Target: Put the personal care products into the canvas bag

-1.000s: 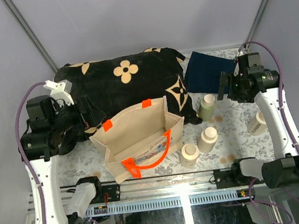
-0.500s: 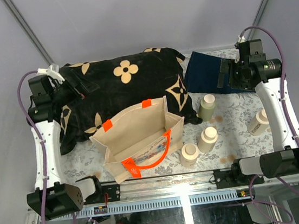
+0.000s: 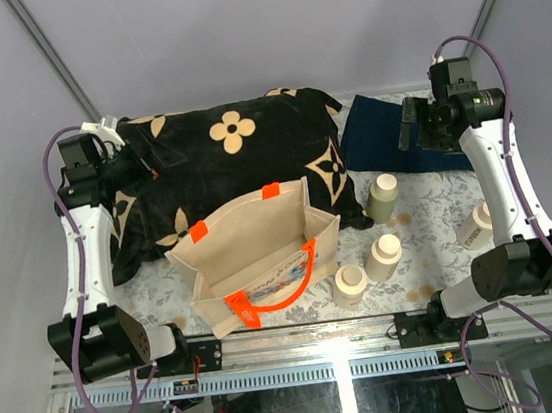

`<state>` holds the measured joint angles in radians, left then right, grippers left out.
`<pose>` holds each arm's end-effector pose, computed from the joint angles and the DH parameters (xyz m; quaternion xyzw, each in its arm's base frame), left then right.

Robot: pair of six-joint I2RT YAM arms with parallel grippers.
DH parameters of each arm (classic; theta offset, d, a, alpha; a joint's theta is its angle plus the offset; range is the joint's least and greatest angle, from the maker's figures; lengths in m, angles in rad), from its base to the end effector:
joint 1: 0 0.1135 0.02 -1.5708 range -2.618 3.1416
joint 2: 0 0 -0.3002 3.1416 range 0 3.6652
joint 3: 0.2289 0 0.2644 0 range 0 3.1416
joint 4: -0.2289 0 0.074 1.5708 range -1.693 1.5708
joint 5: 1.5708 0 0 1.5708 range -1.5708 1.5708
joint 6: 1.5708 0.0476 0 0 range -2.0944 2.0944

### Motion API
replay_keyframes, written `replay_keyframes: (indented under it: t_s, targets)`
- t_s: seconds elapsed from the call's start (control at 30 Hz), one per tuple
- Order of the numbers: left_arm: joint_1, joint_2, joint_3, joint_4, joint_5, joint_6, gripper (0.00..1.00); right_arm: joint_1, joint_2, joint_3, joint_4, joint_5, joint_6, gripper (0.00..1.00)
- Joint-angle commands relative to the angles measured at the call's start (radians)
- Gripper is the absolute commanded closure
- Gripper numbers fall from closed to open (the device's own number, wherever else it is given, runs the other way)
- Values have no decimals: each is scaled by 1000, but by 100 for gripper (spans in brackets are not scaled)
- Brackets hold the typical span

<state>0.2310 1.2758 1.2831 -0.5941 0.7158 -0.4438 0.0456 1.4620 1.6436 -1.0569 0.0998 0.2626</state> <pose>0.2810 0.0340 0.4017 -0.1171 0.8338 -0.3540 0.4072 0.3075 0.0093 0.4243 0.1186 0.9316 0.0059 0.3435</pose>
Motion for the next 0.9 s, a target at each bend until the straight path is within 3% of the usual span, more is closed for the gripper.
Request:
replay_keyframes:
  t_s: [0.0, 0.27, 0.43, 0.6, 0.87]
  targets:
    - [9, 33, -8, 8, 88, 42, 0, 9, 8, 93, 10, 41, -18, 5]
    - [15, 57, -85, 13, 173, 109, 1, 74, 25, 122, -73, 22, -16, 5]
    - [0, -26, -61, -47, 49, 212, 0, 152, -18, 19, -102, -16, 51, 5]
    - [-108, -76, 22, -177, -176, 316, 0, 182, -32, -121, -88, -25, 87, 5]
    - [-269, -228, -15, -193, -268, 300, 0, 205, -17, -265, -6, 7, 92, 5]
